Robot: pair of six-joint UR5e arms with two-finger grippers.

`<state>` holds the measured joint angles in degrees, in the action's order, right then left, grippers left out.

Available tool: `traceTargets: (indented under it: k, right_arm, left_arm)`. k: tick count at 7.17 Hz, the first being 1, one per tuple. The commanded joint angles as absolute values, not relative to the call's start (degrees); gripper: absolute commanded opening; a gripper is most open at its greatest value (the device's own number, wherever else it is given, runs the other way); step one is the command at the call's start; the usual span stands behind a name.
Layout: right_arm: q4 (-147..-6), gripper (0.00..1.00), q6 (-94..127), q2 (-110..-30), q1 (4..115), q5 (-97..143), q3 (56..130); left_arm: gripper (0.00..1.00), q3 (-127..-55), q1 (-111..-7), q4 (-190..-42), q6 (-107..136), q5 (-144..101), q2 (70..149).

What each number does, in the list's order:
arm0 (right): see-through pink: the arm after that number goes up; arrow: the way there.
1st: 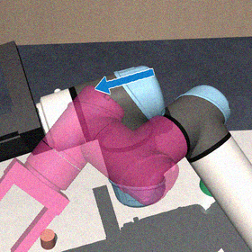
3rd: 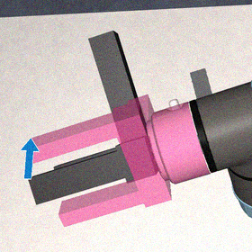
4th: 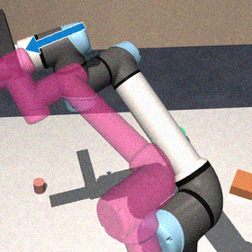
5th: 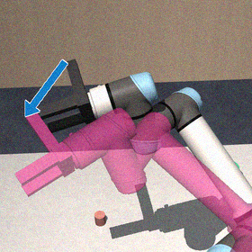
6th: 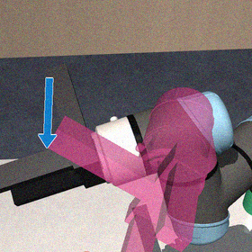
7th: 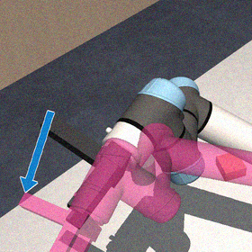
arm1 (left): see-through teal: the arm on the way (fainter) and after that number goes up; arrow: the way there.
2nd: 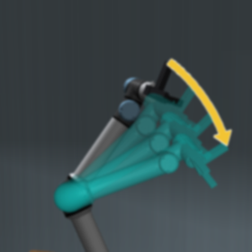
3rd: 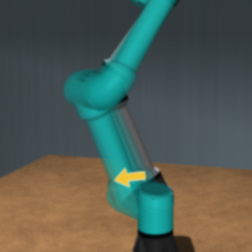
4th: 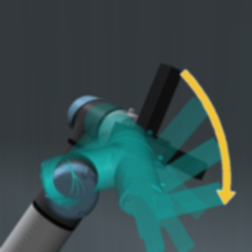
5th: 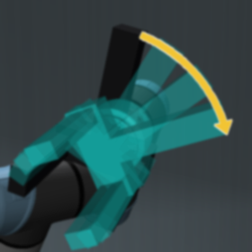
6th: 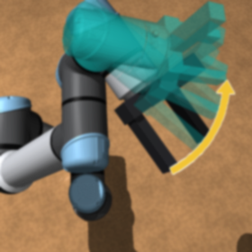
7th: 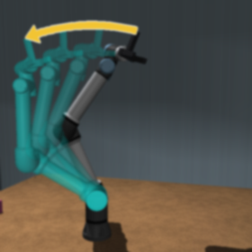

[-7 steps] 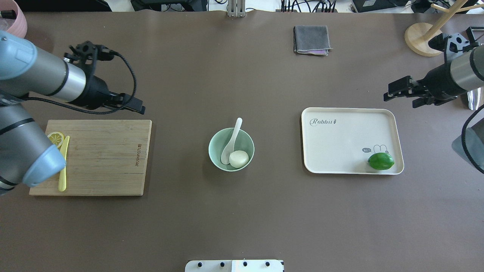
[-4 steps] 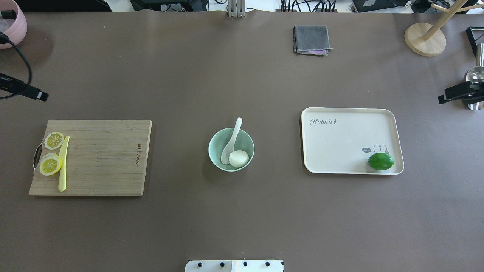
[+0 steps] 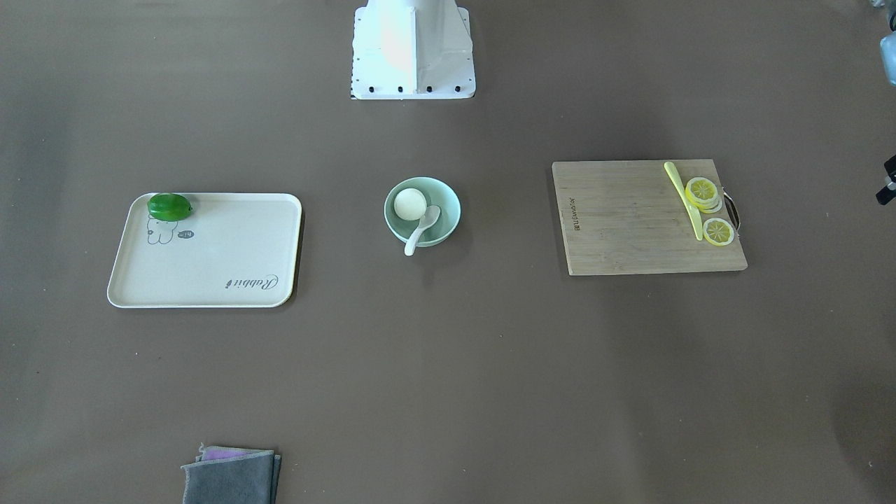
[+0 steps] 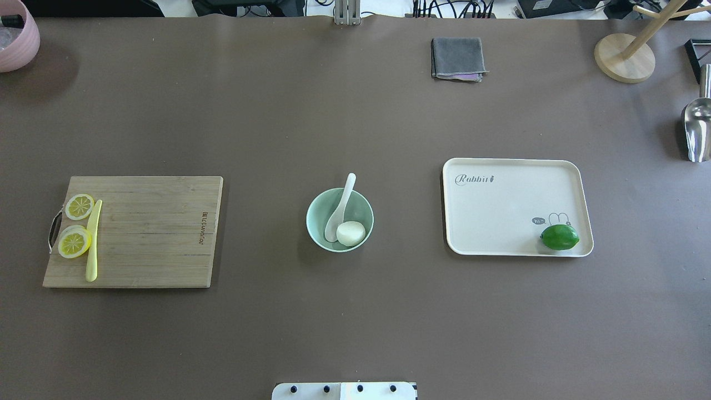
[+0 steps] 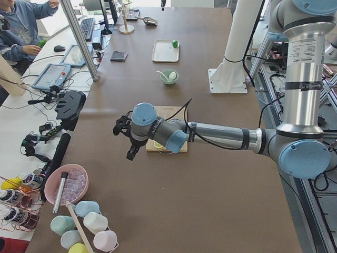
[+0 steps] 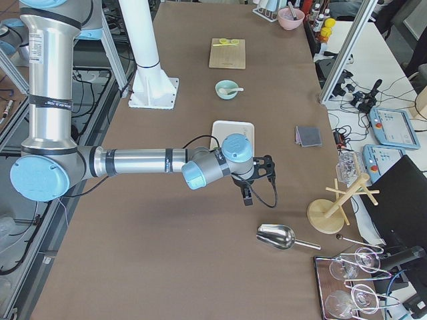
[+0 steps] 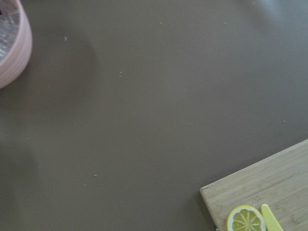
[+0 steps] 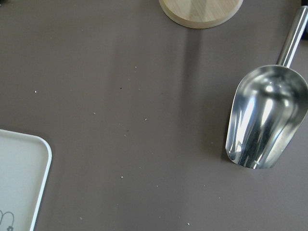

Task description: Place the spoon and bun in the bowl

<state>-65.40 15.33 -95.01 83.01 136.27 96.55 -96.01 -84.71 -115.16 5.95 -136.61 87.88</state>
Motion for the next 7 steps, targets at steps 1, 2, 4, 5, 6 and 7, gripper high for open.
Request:
traceTargets:
  k: [1,2,4,5,6,7]
  right_arm:
    - [-65.2,1.00,14.7,-94.8,83.7,136.4,96.3]
    - [-65.2,1.00,14.7,-94.8,83.7,136.3,96.2]
    - [-65.2,1.00,14.8,-95.1,83.7,136.3,96.2]
    - [-65.2,1.00,14.7,-95.2,83.7,136.2,95.8]
    - [-65.2,1.00,14.7,-94.8,83.7,136.1,94.7]
    - [-65.1,1.00,14.9,-94.4,83.7,136.1,94.0]
  left_arm:
    - [0.98,-95.5,-87.5,-115.8,5.6,-137.0,85.6]
    - [0.98,-95.5,-87.6,-115.8,5.7,-136.9,84.7]
    - [0.98,-95.4,-87.5,-115.6,5.7,-136.4,84.6]
    - [0.98,-95.1,-87.5,-115.1,5.7,-136.5,85.3]
    - [0.98,-95.1,-87.5,-114.9,6.0,-136.6,85.8]
    - [0.98,-95.2,-87.5,-114.7,6.6,-136.7,86.2]
